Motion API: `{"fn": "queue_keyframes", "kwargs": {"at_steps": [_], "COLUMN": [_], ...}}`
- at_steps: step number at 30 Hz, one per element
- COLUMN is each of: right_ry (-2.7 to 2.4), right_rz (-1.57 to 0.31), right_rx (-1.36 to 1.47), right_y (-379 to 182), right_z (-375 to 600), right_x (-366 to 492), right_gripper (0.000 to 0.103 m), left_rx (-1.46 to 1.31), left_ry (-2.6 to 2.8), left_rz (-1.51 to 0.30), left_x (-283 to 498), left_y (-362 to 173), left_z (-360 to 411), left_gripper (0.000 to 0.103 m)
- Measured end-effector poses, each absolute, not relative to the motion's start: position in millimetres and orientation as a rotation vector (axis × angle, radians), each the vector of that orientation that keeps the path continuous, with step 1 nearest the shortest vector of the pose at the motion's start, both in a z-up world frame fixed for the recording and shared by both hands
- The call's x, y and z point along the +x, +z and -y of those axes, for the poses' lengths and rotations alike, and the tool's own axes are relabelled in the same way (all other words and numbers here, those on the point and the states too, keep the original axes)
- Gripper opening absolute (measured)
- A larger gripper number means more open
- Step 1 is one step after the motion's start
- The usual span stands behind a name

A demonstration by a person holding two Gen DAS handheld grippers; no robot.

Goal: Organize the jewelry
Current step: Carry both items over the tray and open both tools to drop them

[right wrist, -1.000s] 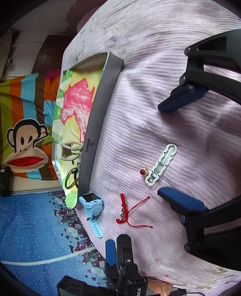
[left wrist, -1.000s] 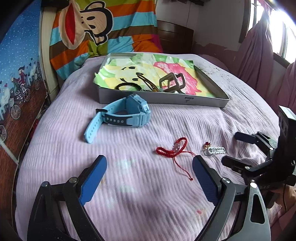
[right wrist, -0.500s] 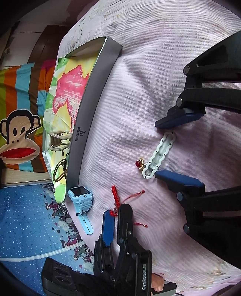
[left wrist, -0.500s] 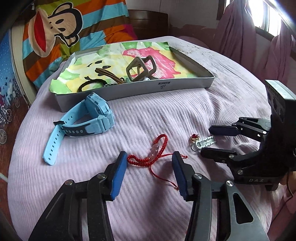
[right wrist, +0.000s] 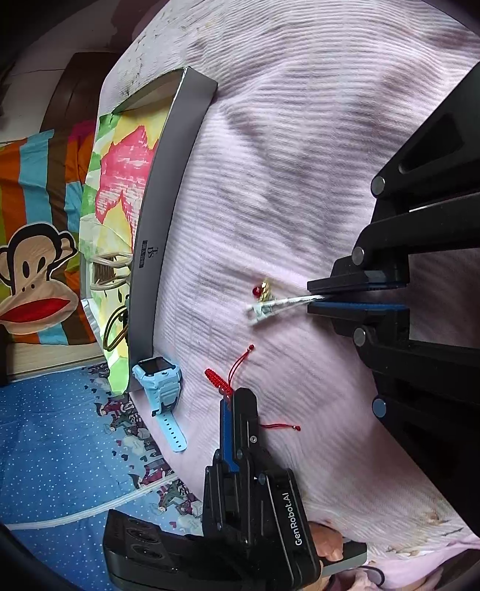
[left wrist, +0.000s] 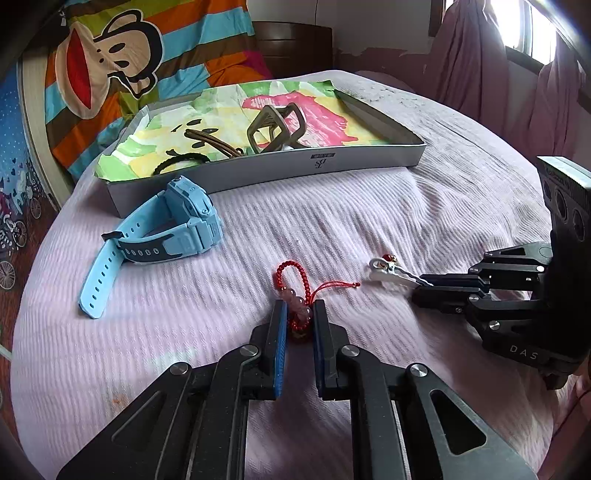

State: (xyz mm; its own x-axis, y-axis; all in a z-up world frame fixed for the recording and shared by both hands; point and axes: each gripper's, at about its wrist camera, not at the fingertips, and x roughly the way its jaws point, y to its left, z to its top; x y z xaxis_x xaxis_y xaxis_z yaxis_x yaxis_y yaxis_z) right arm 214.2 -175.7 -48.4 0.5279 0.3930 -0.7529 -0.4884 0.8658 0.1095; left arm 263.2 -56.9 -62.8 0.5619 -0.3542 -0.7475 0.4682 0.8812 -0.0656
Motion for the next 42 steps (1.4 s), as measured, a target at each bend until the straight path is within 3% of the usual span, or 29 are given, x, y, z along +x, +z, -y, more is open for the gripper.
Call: {"fn": "queue_keyframes", "kwargs": {"at_steps": [19, 31, 42], "right_ry": [0.537, 0.447, 0.354], "right_rz": [-0.601, -0.485, -0.579], "right_rx": [-0.06, 0.021, 0.017], "right_y": [-9.8, 38.7, 13.5], "right_z": [176.5, 188.4, 184.0], "right_x": [193.5, 265.3, 334.8], "right_gripper": [0.004, 0.004, 0.004], "left_rx": [0.008, -0.018, 0.045], "left_ry": [-0.421, -0.276, -0.174], "left_rz": [-0.703, -0.527, -0.665], "left_x": [237.4, 277.4, 364.7], "left_y": [-29.9, 41.4, 31.9], "left_z": [33.4, 28.2, 34.2], "left_gripper": [0.008, 0.008, 0.008]}}
